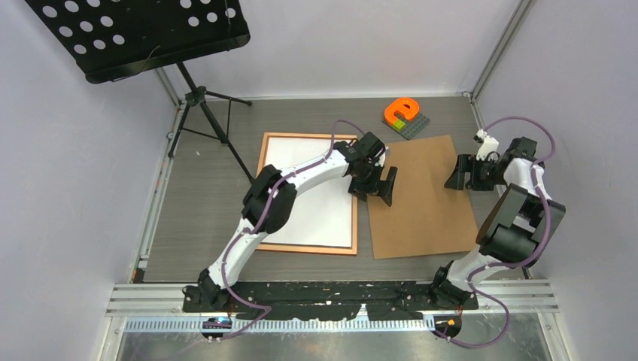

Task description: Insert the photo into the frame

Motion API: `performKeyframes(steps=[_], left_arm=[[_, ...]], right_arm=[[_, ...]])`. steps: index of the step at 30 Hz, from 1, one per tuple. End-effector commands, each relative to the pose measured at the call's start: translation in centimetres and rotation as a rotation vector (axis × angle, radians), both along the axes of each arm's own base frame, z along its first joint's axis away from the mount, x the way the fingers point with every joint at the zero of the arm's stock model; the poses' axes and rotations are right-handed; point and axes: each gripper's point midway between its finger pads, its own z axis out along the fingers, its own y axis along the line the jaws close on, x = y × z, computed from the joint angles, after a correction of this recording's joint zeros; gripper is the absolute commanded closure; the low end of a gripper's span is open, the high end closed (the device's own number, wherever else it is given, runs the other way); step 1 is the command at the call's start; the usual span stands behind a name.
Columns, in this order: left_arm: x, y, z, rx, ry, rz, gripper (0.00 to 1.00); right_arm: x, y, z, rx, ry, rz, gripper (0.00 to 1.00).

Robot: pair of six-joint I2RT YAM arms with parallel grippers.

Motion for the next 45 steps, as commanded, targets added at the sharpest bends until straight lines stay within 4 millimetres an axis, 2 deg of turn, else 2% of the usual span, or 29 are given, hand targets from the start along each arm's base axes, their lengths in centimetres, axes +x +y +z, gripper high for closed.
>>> performKeyframes(steps=[1, 7, 15, 19, 24, 33, 45], left_arm=[[-1.3, -2.0, -0.5, -0.050, -0.022, -0.067, 0.05], [-1.2, -2.0, -0.4, -0.048, -0.024, -0.068, 0.05], [-1.1, -1.9, -0.3, -0.046, -0.038, -0.076, 0.04], [-1.5, -2.0, 0.0, -0.067, -0.029, -0.094, 0.04], [-1.6, -1.9, 0.1, -0.076, -0.039, -0.106, 0.04], [-1.2, -1.4, 0.7, -0.072, -0.075, -0.111, 0.04], [-0.3, -0.9, 2.7, -0.102, -0.103, -0.104, 0.04]], right_arm=[[-2.9, 7.5, 4.6, 0.312, 0.001, 0.121, 0.19], [-4.1, 8.8, 7.4, 0.317, -0.072, 0.180, 0.20], [-5.6, 10.1, 10.2, 0.286, -0.156, 0.246, 0.20], [-6.7, 11.4, 11.7, 0.311, -0.201, 0.306, 0.20], [-7.8, 12.7, 12.8, 0.326, -0.258, 0.380, 0.20], [-8.8, 13.9, 14.3, 0.336, -0.298, 0.450, 0.20], [-10.5, 16.2, 17.2, 0.353, -0.365, 0.527, 0.21]])
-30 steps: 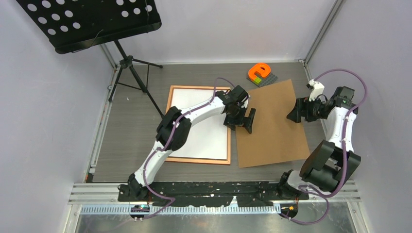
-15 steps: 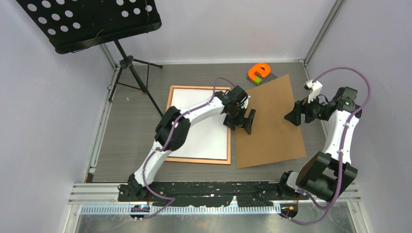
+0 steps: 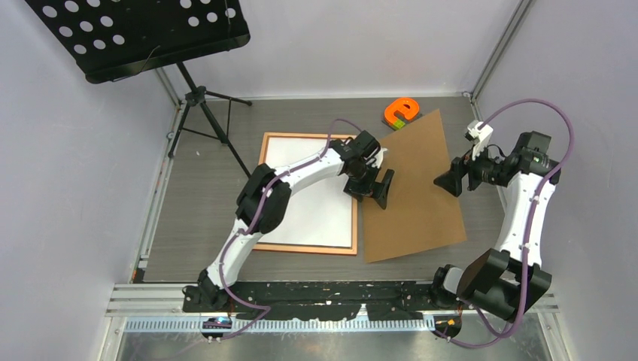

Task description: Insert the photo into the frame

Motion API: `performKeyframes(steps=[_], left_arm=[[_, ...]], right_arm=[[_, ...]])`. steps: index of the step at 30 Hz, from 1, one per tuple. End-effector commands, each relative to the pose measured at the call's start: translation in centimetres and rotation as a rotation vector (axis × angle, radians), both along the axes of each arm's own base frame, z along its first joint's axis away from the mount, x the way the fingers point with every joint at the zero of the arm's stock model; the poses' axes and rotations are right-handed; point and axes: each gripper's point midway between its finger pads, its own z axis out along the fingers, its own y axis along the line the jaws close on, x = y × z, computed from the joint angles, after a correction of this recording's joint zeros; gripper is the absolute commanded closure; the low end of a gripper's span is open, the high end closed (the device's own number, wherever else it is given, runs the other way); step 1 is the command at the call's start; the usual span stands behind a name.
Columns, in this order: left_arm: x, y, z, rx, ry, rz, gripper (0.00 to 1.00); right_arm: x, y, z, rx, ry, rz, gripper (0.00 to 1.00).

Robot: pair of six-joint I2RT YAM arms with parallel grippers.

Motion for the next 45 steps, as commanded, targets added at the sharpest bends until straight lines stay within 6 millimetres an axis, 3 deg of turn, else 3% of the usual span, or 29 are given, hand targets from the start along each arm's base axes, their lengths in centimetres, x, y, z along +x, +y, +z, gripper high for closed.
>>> performKeyframes(steps=[1, 14, 26, 36, 45], left_arm=[[0.7, -2.6, 1.9, -0.110, -0.083, -0.006, 0.04], [1.6, -1.4, 5.6, -0.194, -0.082, 0.026, 0.01], [3.7, 1.1, 10.4, -0.272, -0.104, 0.111, 0.00], [6.8, 5.4, 17.4, -0.287, -0.222, 0.218, 0.00], [7.0, 8.2, 22.3, -0.359, -0.182, 0.348, 0.01]], right_arm=[[-5.5, 7.2, 2.9, 0.316, 0.174, 0.121, 0.21], [-6.7, 9.9, 4.8, 0.325, 0.171, 0.176, 0.21], [-5.1, 12.8, 5.7, 0.275, 0.122, 0.171, 0.20], [-3.8, 14.7, 7.8, 0.273, 0.120, 0.206, 0.16], [-3.2, 16.7, 9.8, 0.270, 0.114, 0.245, 0.13]])
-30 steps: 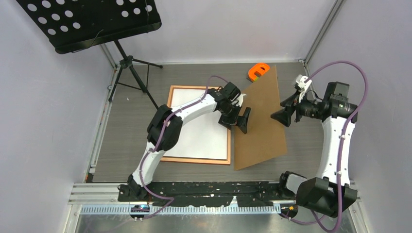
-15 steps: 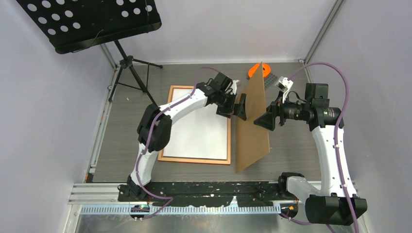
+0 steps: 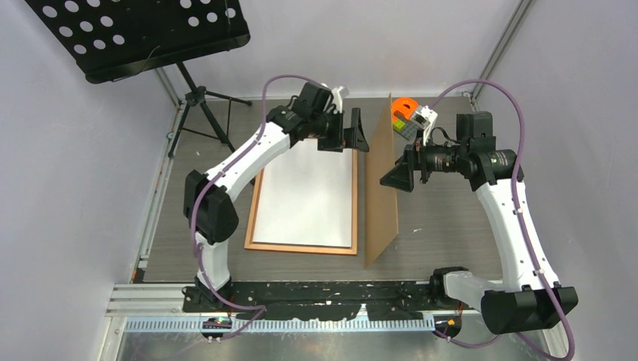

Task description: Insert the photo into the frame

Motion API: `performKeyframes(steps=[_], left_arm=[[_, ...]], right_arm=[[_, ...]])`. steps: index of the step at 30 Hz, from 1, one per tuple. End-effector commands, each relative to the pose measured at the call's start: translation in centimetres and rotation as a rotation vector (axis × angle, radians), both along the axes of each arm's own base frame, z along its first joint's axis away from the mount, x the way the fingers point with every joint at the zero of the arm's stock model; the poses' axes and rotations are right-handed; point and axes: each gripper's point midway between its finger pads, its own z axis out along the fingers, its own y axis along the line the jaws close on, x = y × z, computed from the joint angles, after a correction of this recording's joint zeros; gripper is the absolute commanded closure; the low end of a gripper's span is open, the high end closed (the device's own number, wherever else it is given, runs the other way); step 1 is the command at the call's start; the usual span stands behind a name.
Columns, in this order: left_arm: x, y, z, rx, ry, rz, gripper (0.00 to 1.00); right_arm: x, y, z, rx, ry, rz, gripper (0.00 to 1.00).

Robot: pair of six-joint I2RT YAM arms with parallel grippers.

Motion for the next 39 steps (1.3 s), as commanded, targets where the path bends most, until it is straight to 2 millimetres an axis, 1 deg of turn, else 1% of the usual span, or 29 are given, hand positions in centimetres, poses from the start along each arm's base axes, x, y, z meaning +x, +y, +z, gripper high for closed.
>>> performKeyframes(steps=[1, 5, 7, 11, 17, 22, 25, 29, 35, 39], left_arm=[[-0.5, 1.2, 5.6, -0.111, 0.006, 0.056, 0.01], [-1.2, 1.4, 7.9, -0.179, 0.042, 0.063, 0.00], [-1.5, 1.0, 9.0, -0.220, 0.062, 0.057, 0.00], [-1.9, 0.3, 10.5, -0.288, 0.111, 0.052, 0.01], [-2.7, -0.8, 12.1, -0.379, 0.161, 0.023, 0.00], [-3.3, -0.3, 12.6, -0.388, 0.141, 0.017, 0.00], [-3.3, -0.2, 13.3, -0.394, 0.118, 0.019, 0.00], [-3.7, -0.4, 13.1, -0.385, 0.117, 0.016, 0.00], [-4.0, -0.6, 11.5, -0.370, 0.151, 0.021, 0.00], [-4.4, -1.2, 10.9, -0.361, 0.162, 0.010, 0.00]], right_arm=[[0.9, 0.9, 2.5, 0.009, -0.064, -0.001, 0.13], [1.4, 1.3, 2.3, -0.003, -0.054, 0.007, 0.13], [1.6, 1.5, 2.1, -0.005, -0.046, 0.015, 0.13], [1.9, 2.0, 1.6, -0.011, -0.030, 0.031, 0.13], [1.9, 3.0, 1.3, -0.002, -0.016, 0.078, 0.12], [1.7, 4.1, 1.6, 0.020, -0.022, 0.123, 0.12], [1.6, 4.5, 1.7, 0.021, -0.022, 0.139, 0.12], [1.4, 5.0, 1.7, 0.026, -0.014, 0.159, 0.12], [1.3, 5.5, 2.0, 0.042, -0.006, 0.185, 0.12], [1.0, 5.8, 2.1, 0.057, 0.000, 0.204, 0.12]])
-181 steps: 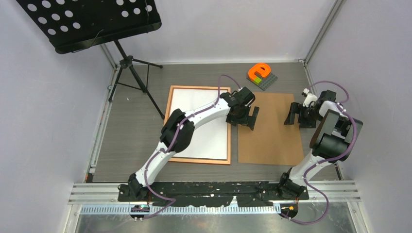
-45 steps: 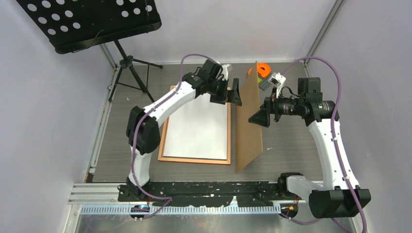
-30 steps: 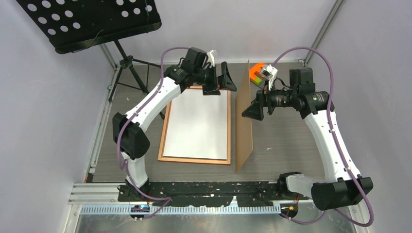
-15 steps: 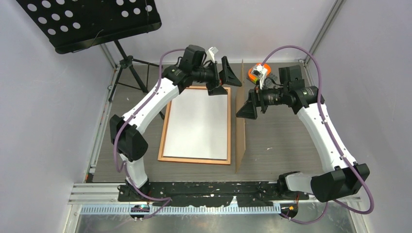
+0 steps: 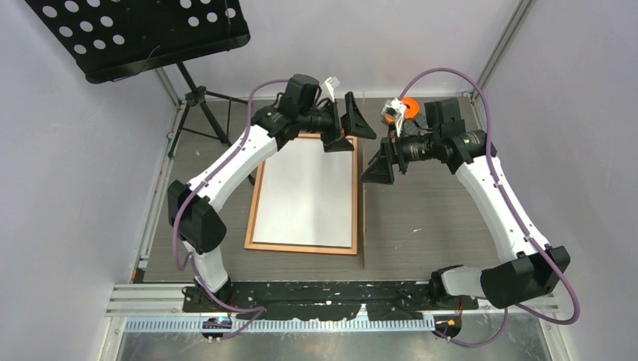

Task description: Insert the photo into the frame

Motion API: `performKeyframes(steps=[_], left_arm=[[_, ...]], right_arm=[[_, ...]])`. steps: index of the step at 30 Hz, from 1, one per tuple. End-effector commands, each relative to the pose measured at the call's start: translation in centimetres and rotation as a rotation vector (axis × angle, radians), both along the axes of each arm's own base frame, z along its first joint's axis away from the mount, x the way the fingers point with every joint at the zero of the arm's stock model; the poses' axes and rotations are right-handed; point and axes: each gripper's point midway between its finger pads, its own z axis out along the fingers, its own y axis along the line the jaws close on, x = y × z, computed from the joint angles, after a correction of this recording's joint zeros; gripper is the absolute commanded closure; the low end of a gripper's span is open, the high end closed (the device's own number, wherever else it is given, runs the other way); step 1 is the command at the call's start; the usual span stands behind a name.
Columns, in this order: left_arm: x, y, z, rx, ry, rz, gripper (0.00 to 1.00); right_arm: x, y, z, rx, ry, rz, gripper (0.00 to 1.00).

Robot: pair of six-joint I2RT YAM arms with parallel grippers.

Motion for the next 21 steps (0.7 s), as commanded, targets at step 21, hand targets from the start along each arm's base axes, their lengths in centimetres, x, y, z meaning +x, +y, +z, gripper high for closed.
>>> performKeyframes(steps=[21], left_arm=[[-0.5, 1.7, -2.3, 0.171, -0.102, 0.044, 0.18]], right_arm=[[-0.2, -1.5, 0.0, -0.046, -0.106, -0.060, 0.12]])
